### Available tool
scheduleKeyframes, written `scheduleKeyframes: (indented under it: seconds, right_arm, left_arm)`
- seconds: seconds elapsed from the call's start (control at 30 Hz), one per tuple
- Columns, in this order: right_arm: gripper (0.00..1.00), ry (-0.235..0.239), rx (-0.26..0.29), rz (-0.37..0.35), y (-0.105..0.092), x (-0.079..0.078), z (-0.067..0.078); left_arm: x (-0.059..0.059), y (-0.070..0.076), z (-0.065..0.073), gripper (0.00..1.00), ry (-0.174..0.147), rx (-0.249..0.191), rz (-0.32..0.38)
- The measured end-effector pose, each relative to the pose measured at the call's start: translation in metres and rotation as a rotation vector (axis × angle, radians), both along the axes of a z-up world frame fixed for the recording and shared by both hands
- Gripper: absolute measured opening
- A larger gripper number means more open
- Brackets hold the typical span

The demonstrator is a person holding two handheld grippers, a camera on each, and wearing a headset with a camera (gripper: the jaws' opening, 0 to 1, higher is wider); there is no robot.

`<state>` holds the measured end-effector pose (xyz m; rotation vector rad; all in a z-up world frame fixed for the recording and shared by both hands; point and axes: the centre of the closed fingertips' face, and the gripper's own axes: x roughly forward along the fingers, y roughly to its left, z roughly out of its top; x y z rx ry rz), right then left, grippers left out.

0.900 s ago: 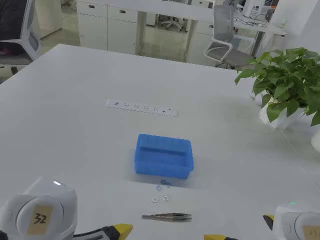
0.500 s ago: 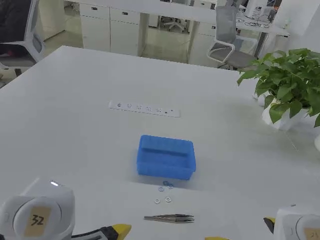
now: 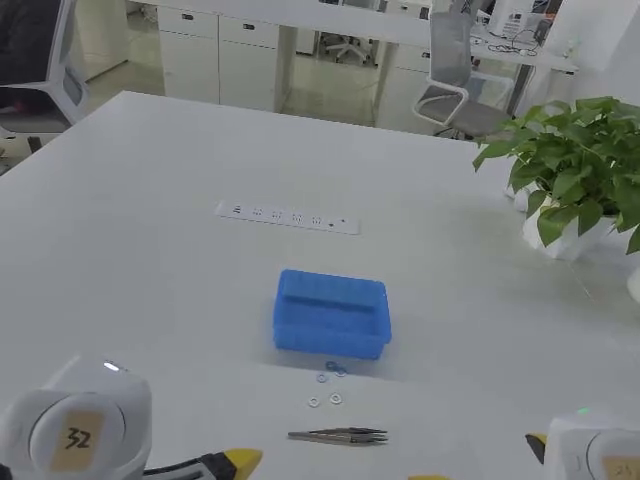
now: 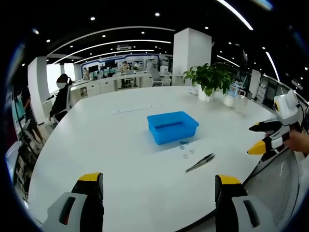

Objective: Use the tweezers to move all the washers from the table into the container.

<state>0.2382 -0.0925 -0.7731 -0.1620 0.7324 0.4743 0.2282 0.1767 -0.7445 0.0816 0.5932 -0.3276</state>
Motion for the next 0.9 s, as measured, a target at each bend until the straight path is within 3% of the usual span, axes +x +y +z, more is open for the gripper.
scheduleKeyframes:
  seconds: [0.53,0.9]
  right_arm:
    - [0.89,0.013,0.000,0.007,0.003,0.001,-0.004]
    - [0.86,0.021,0.001,0.034,0.014,0.004,-0.005]
  left_arm:
    - [0.002,-0.004,-0.005,0.98,0.019,-0.001,-0.022]
    - [0.008,-0.015,-0.010,0.92,0.041,-0.002,-0.079]
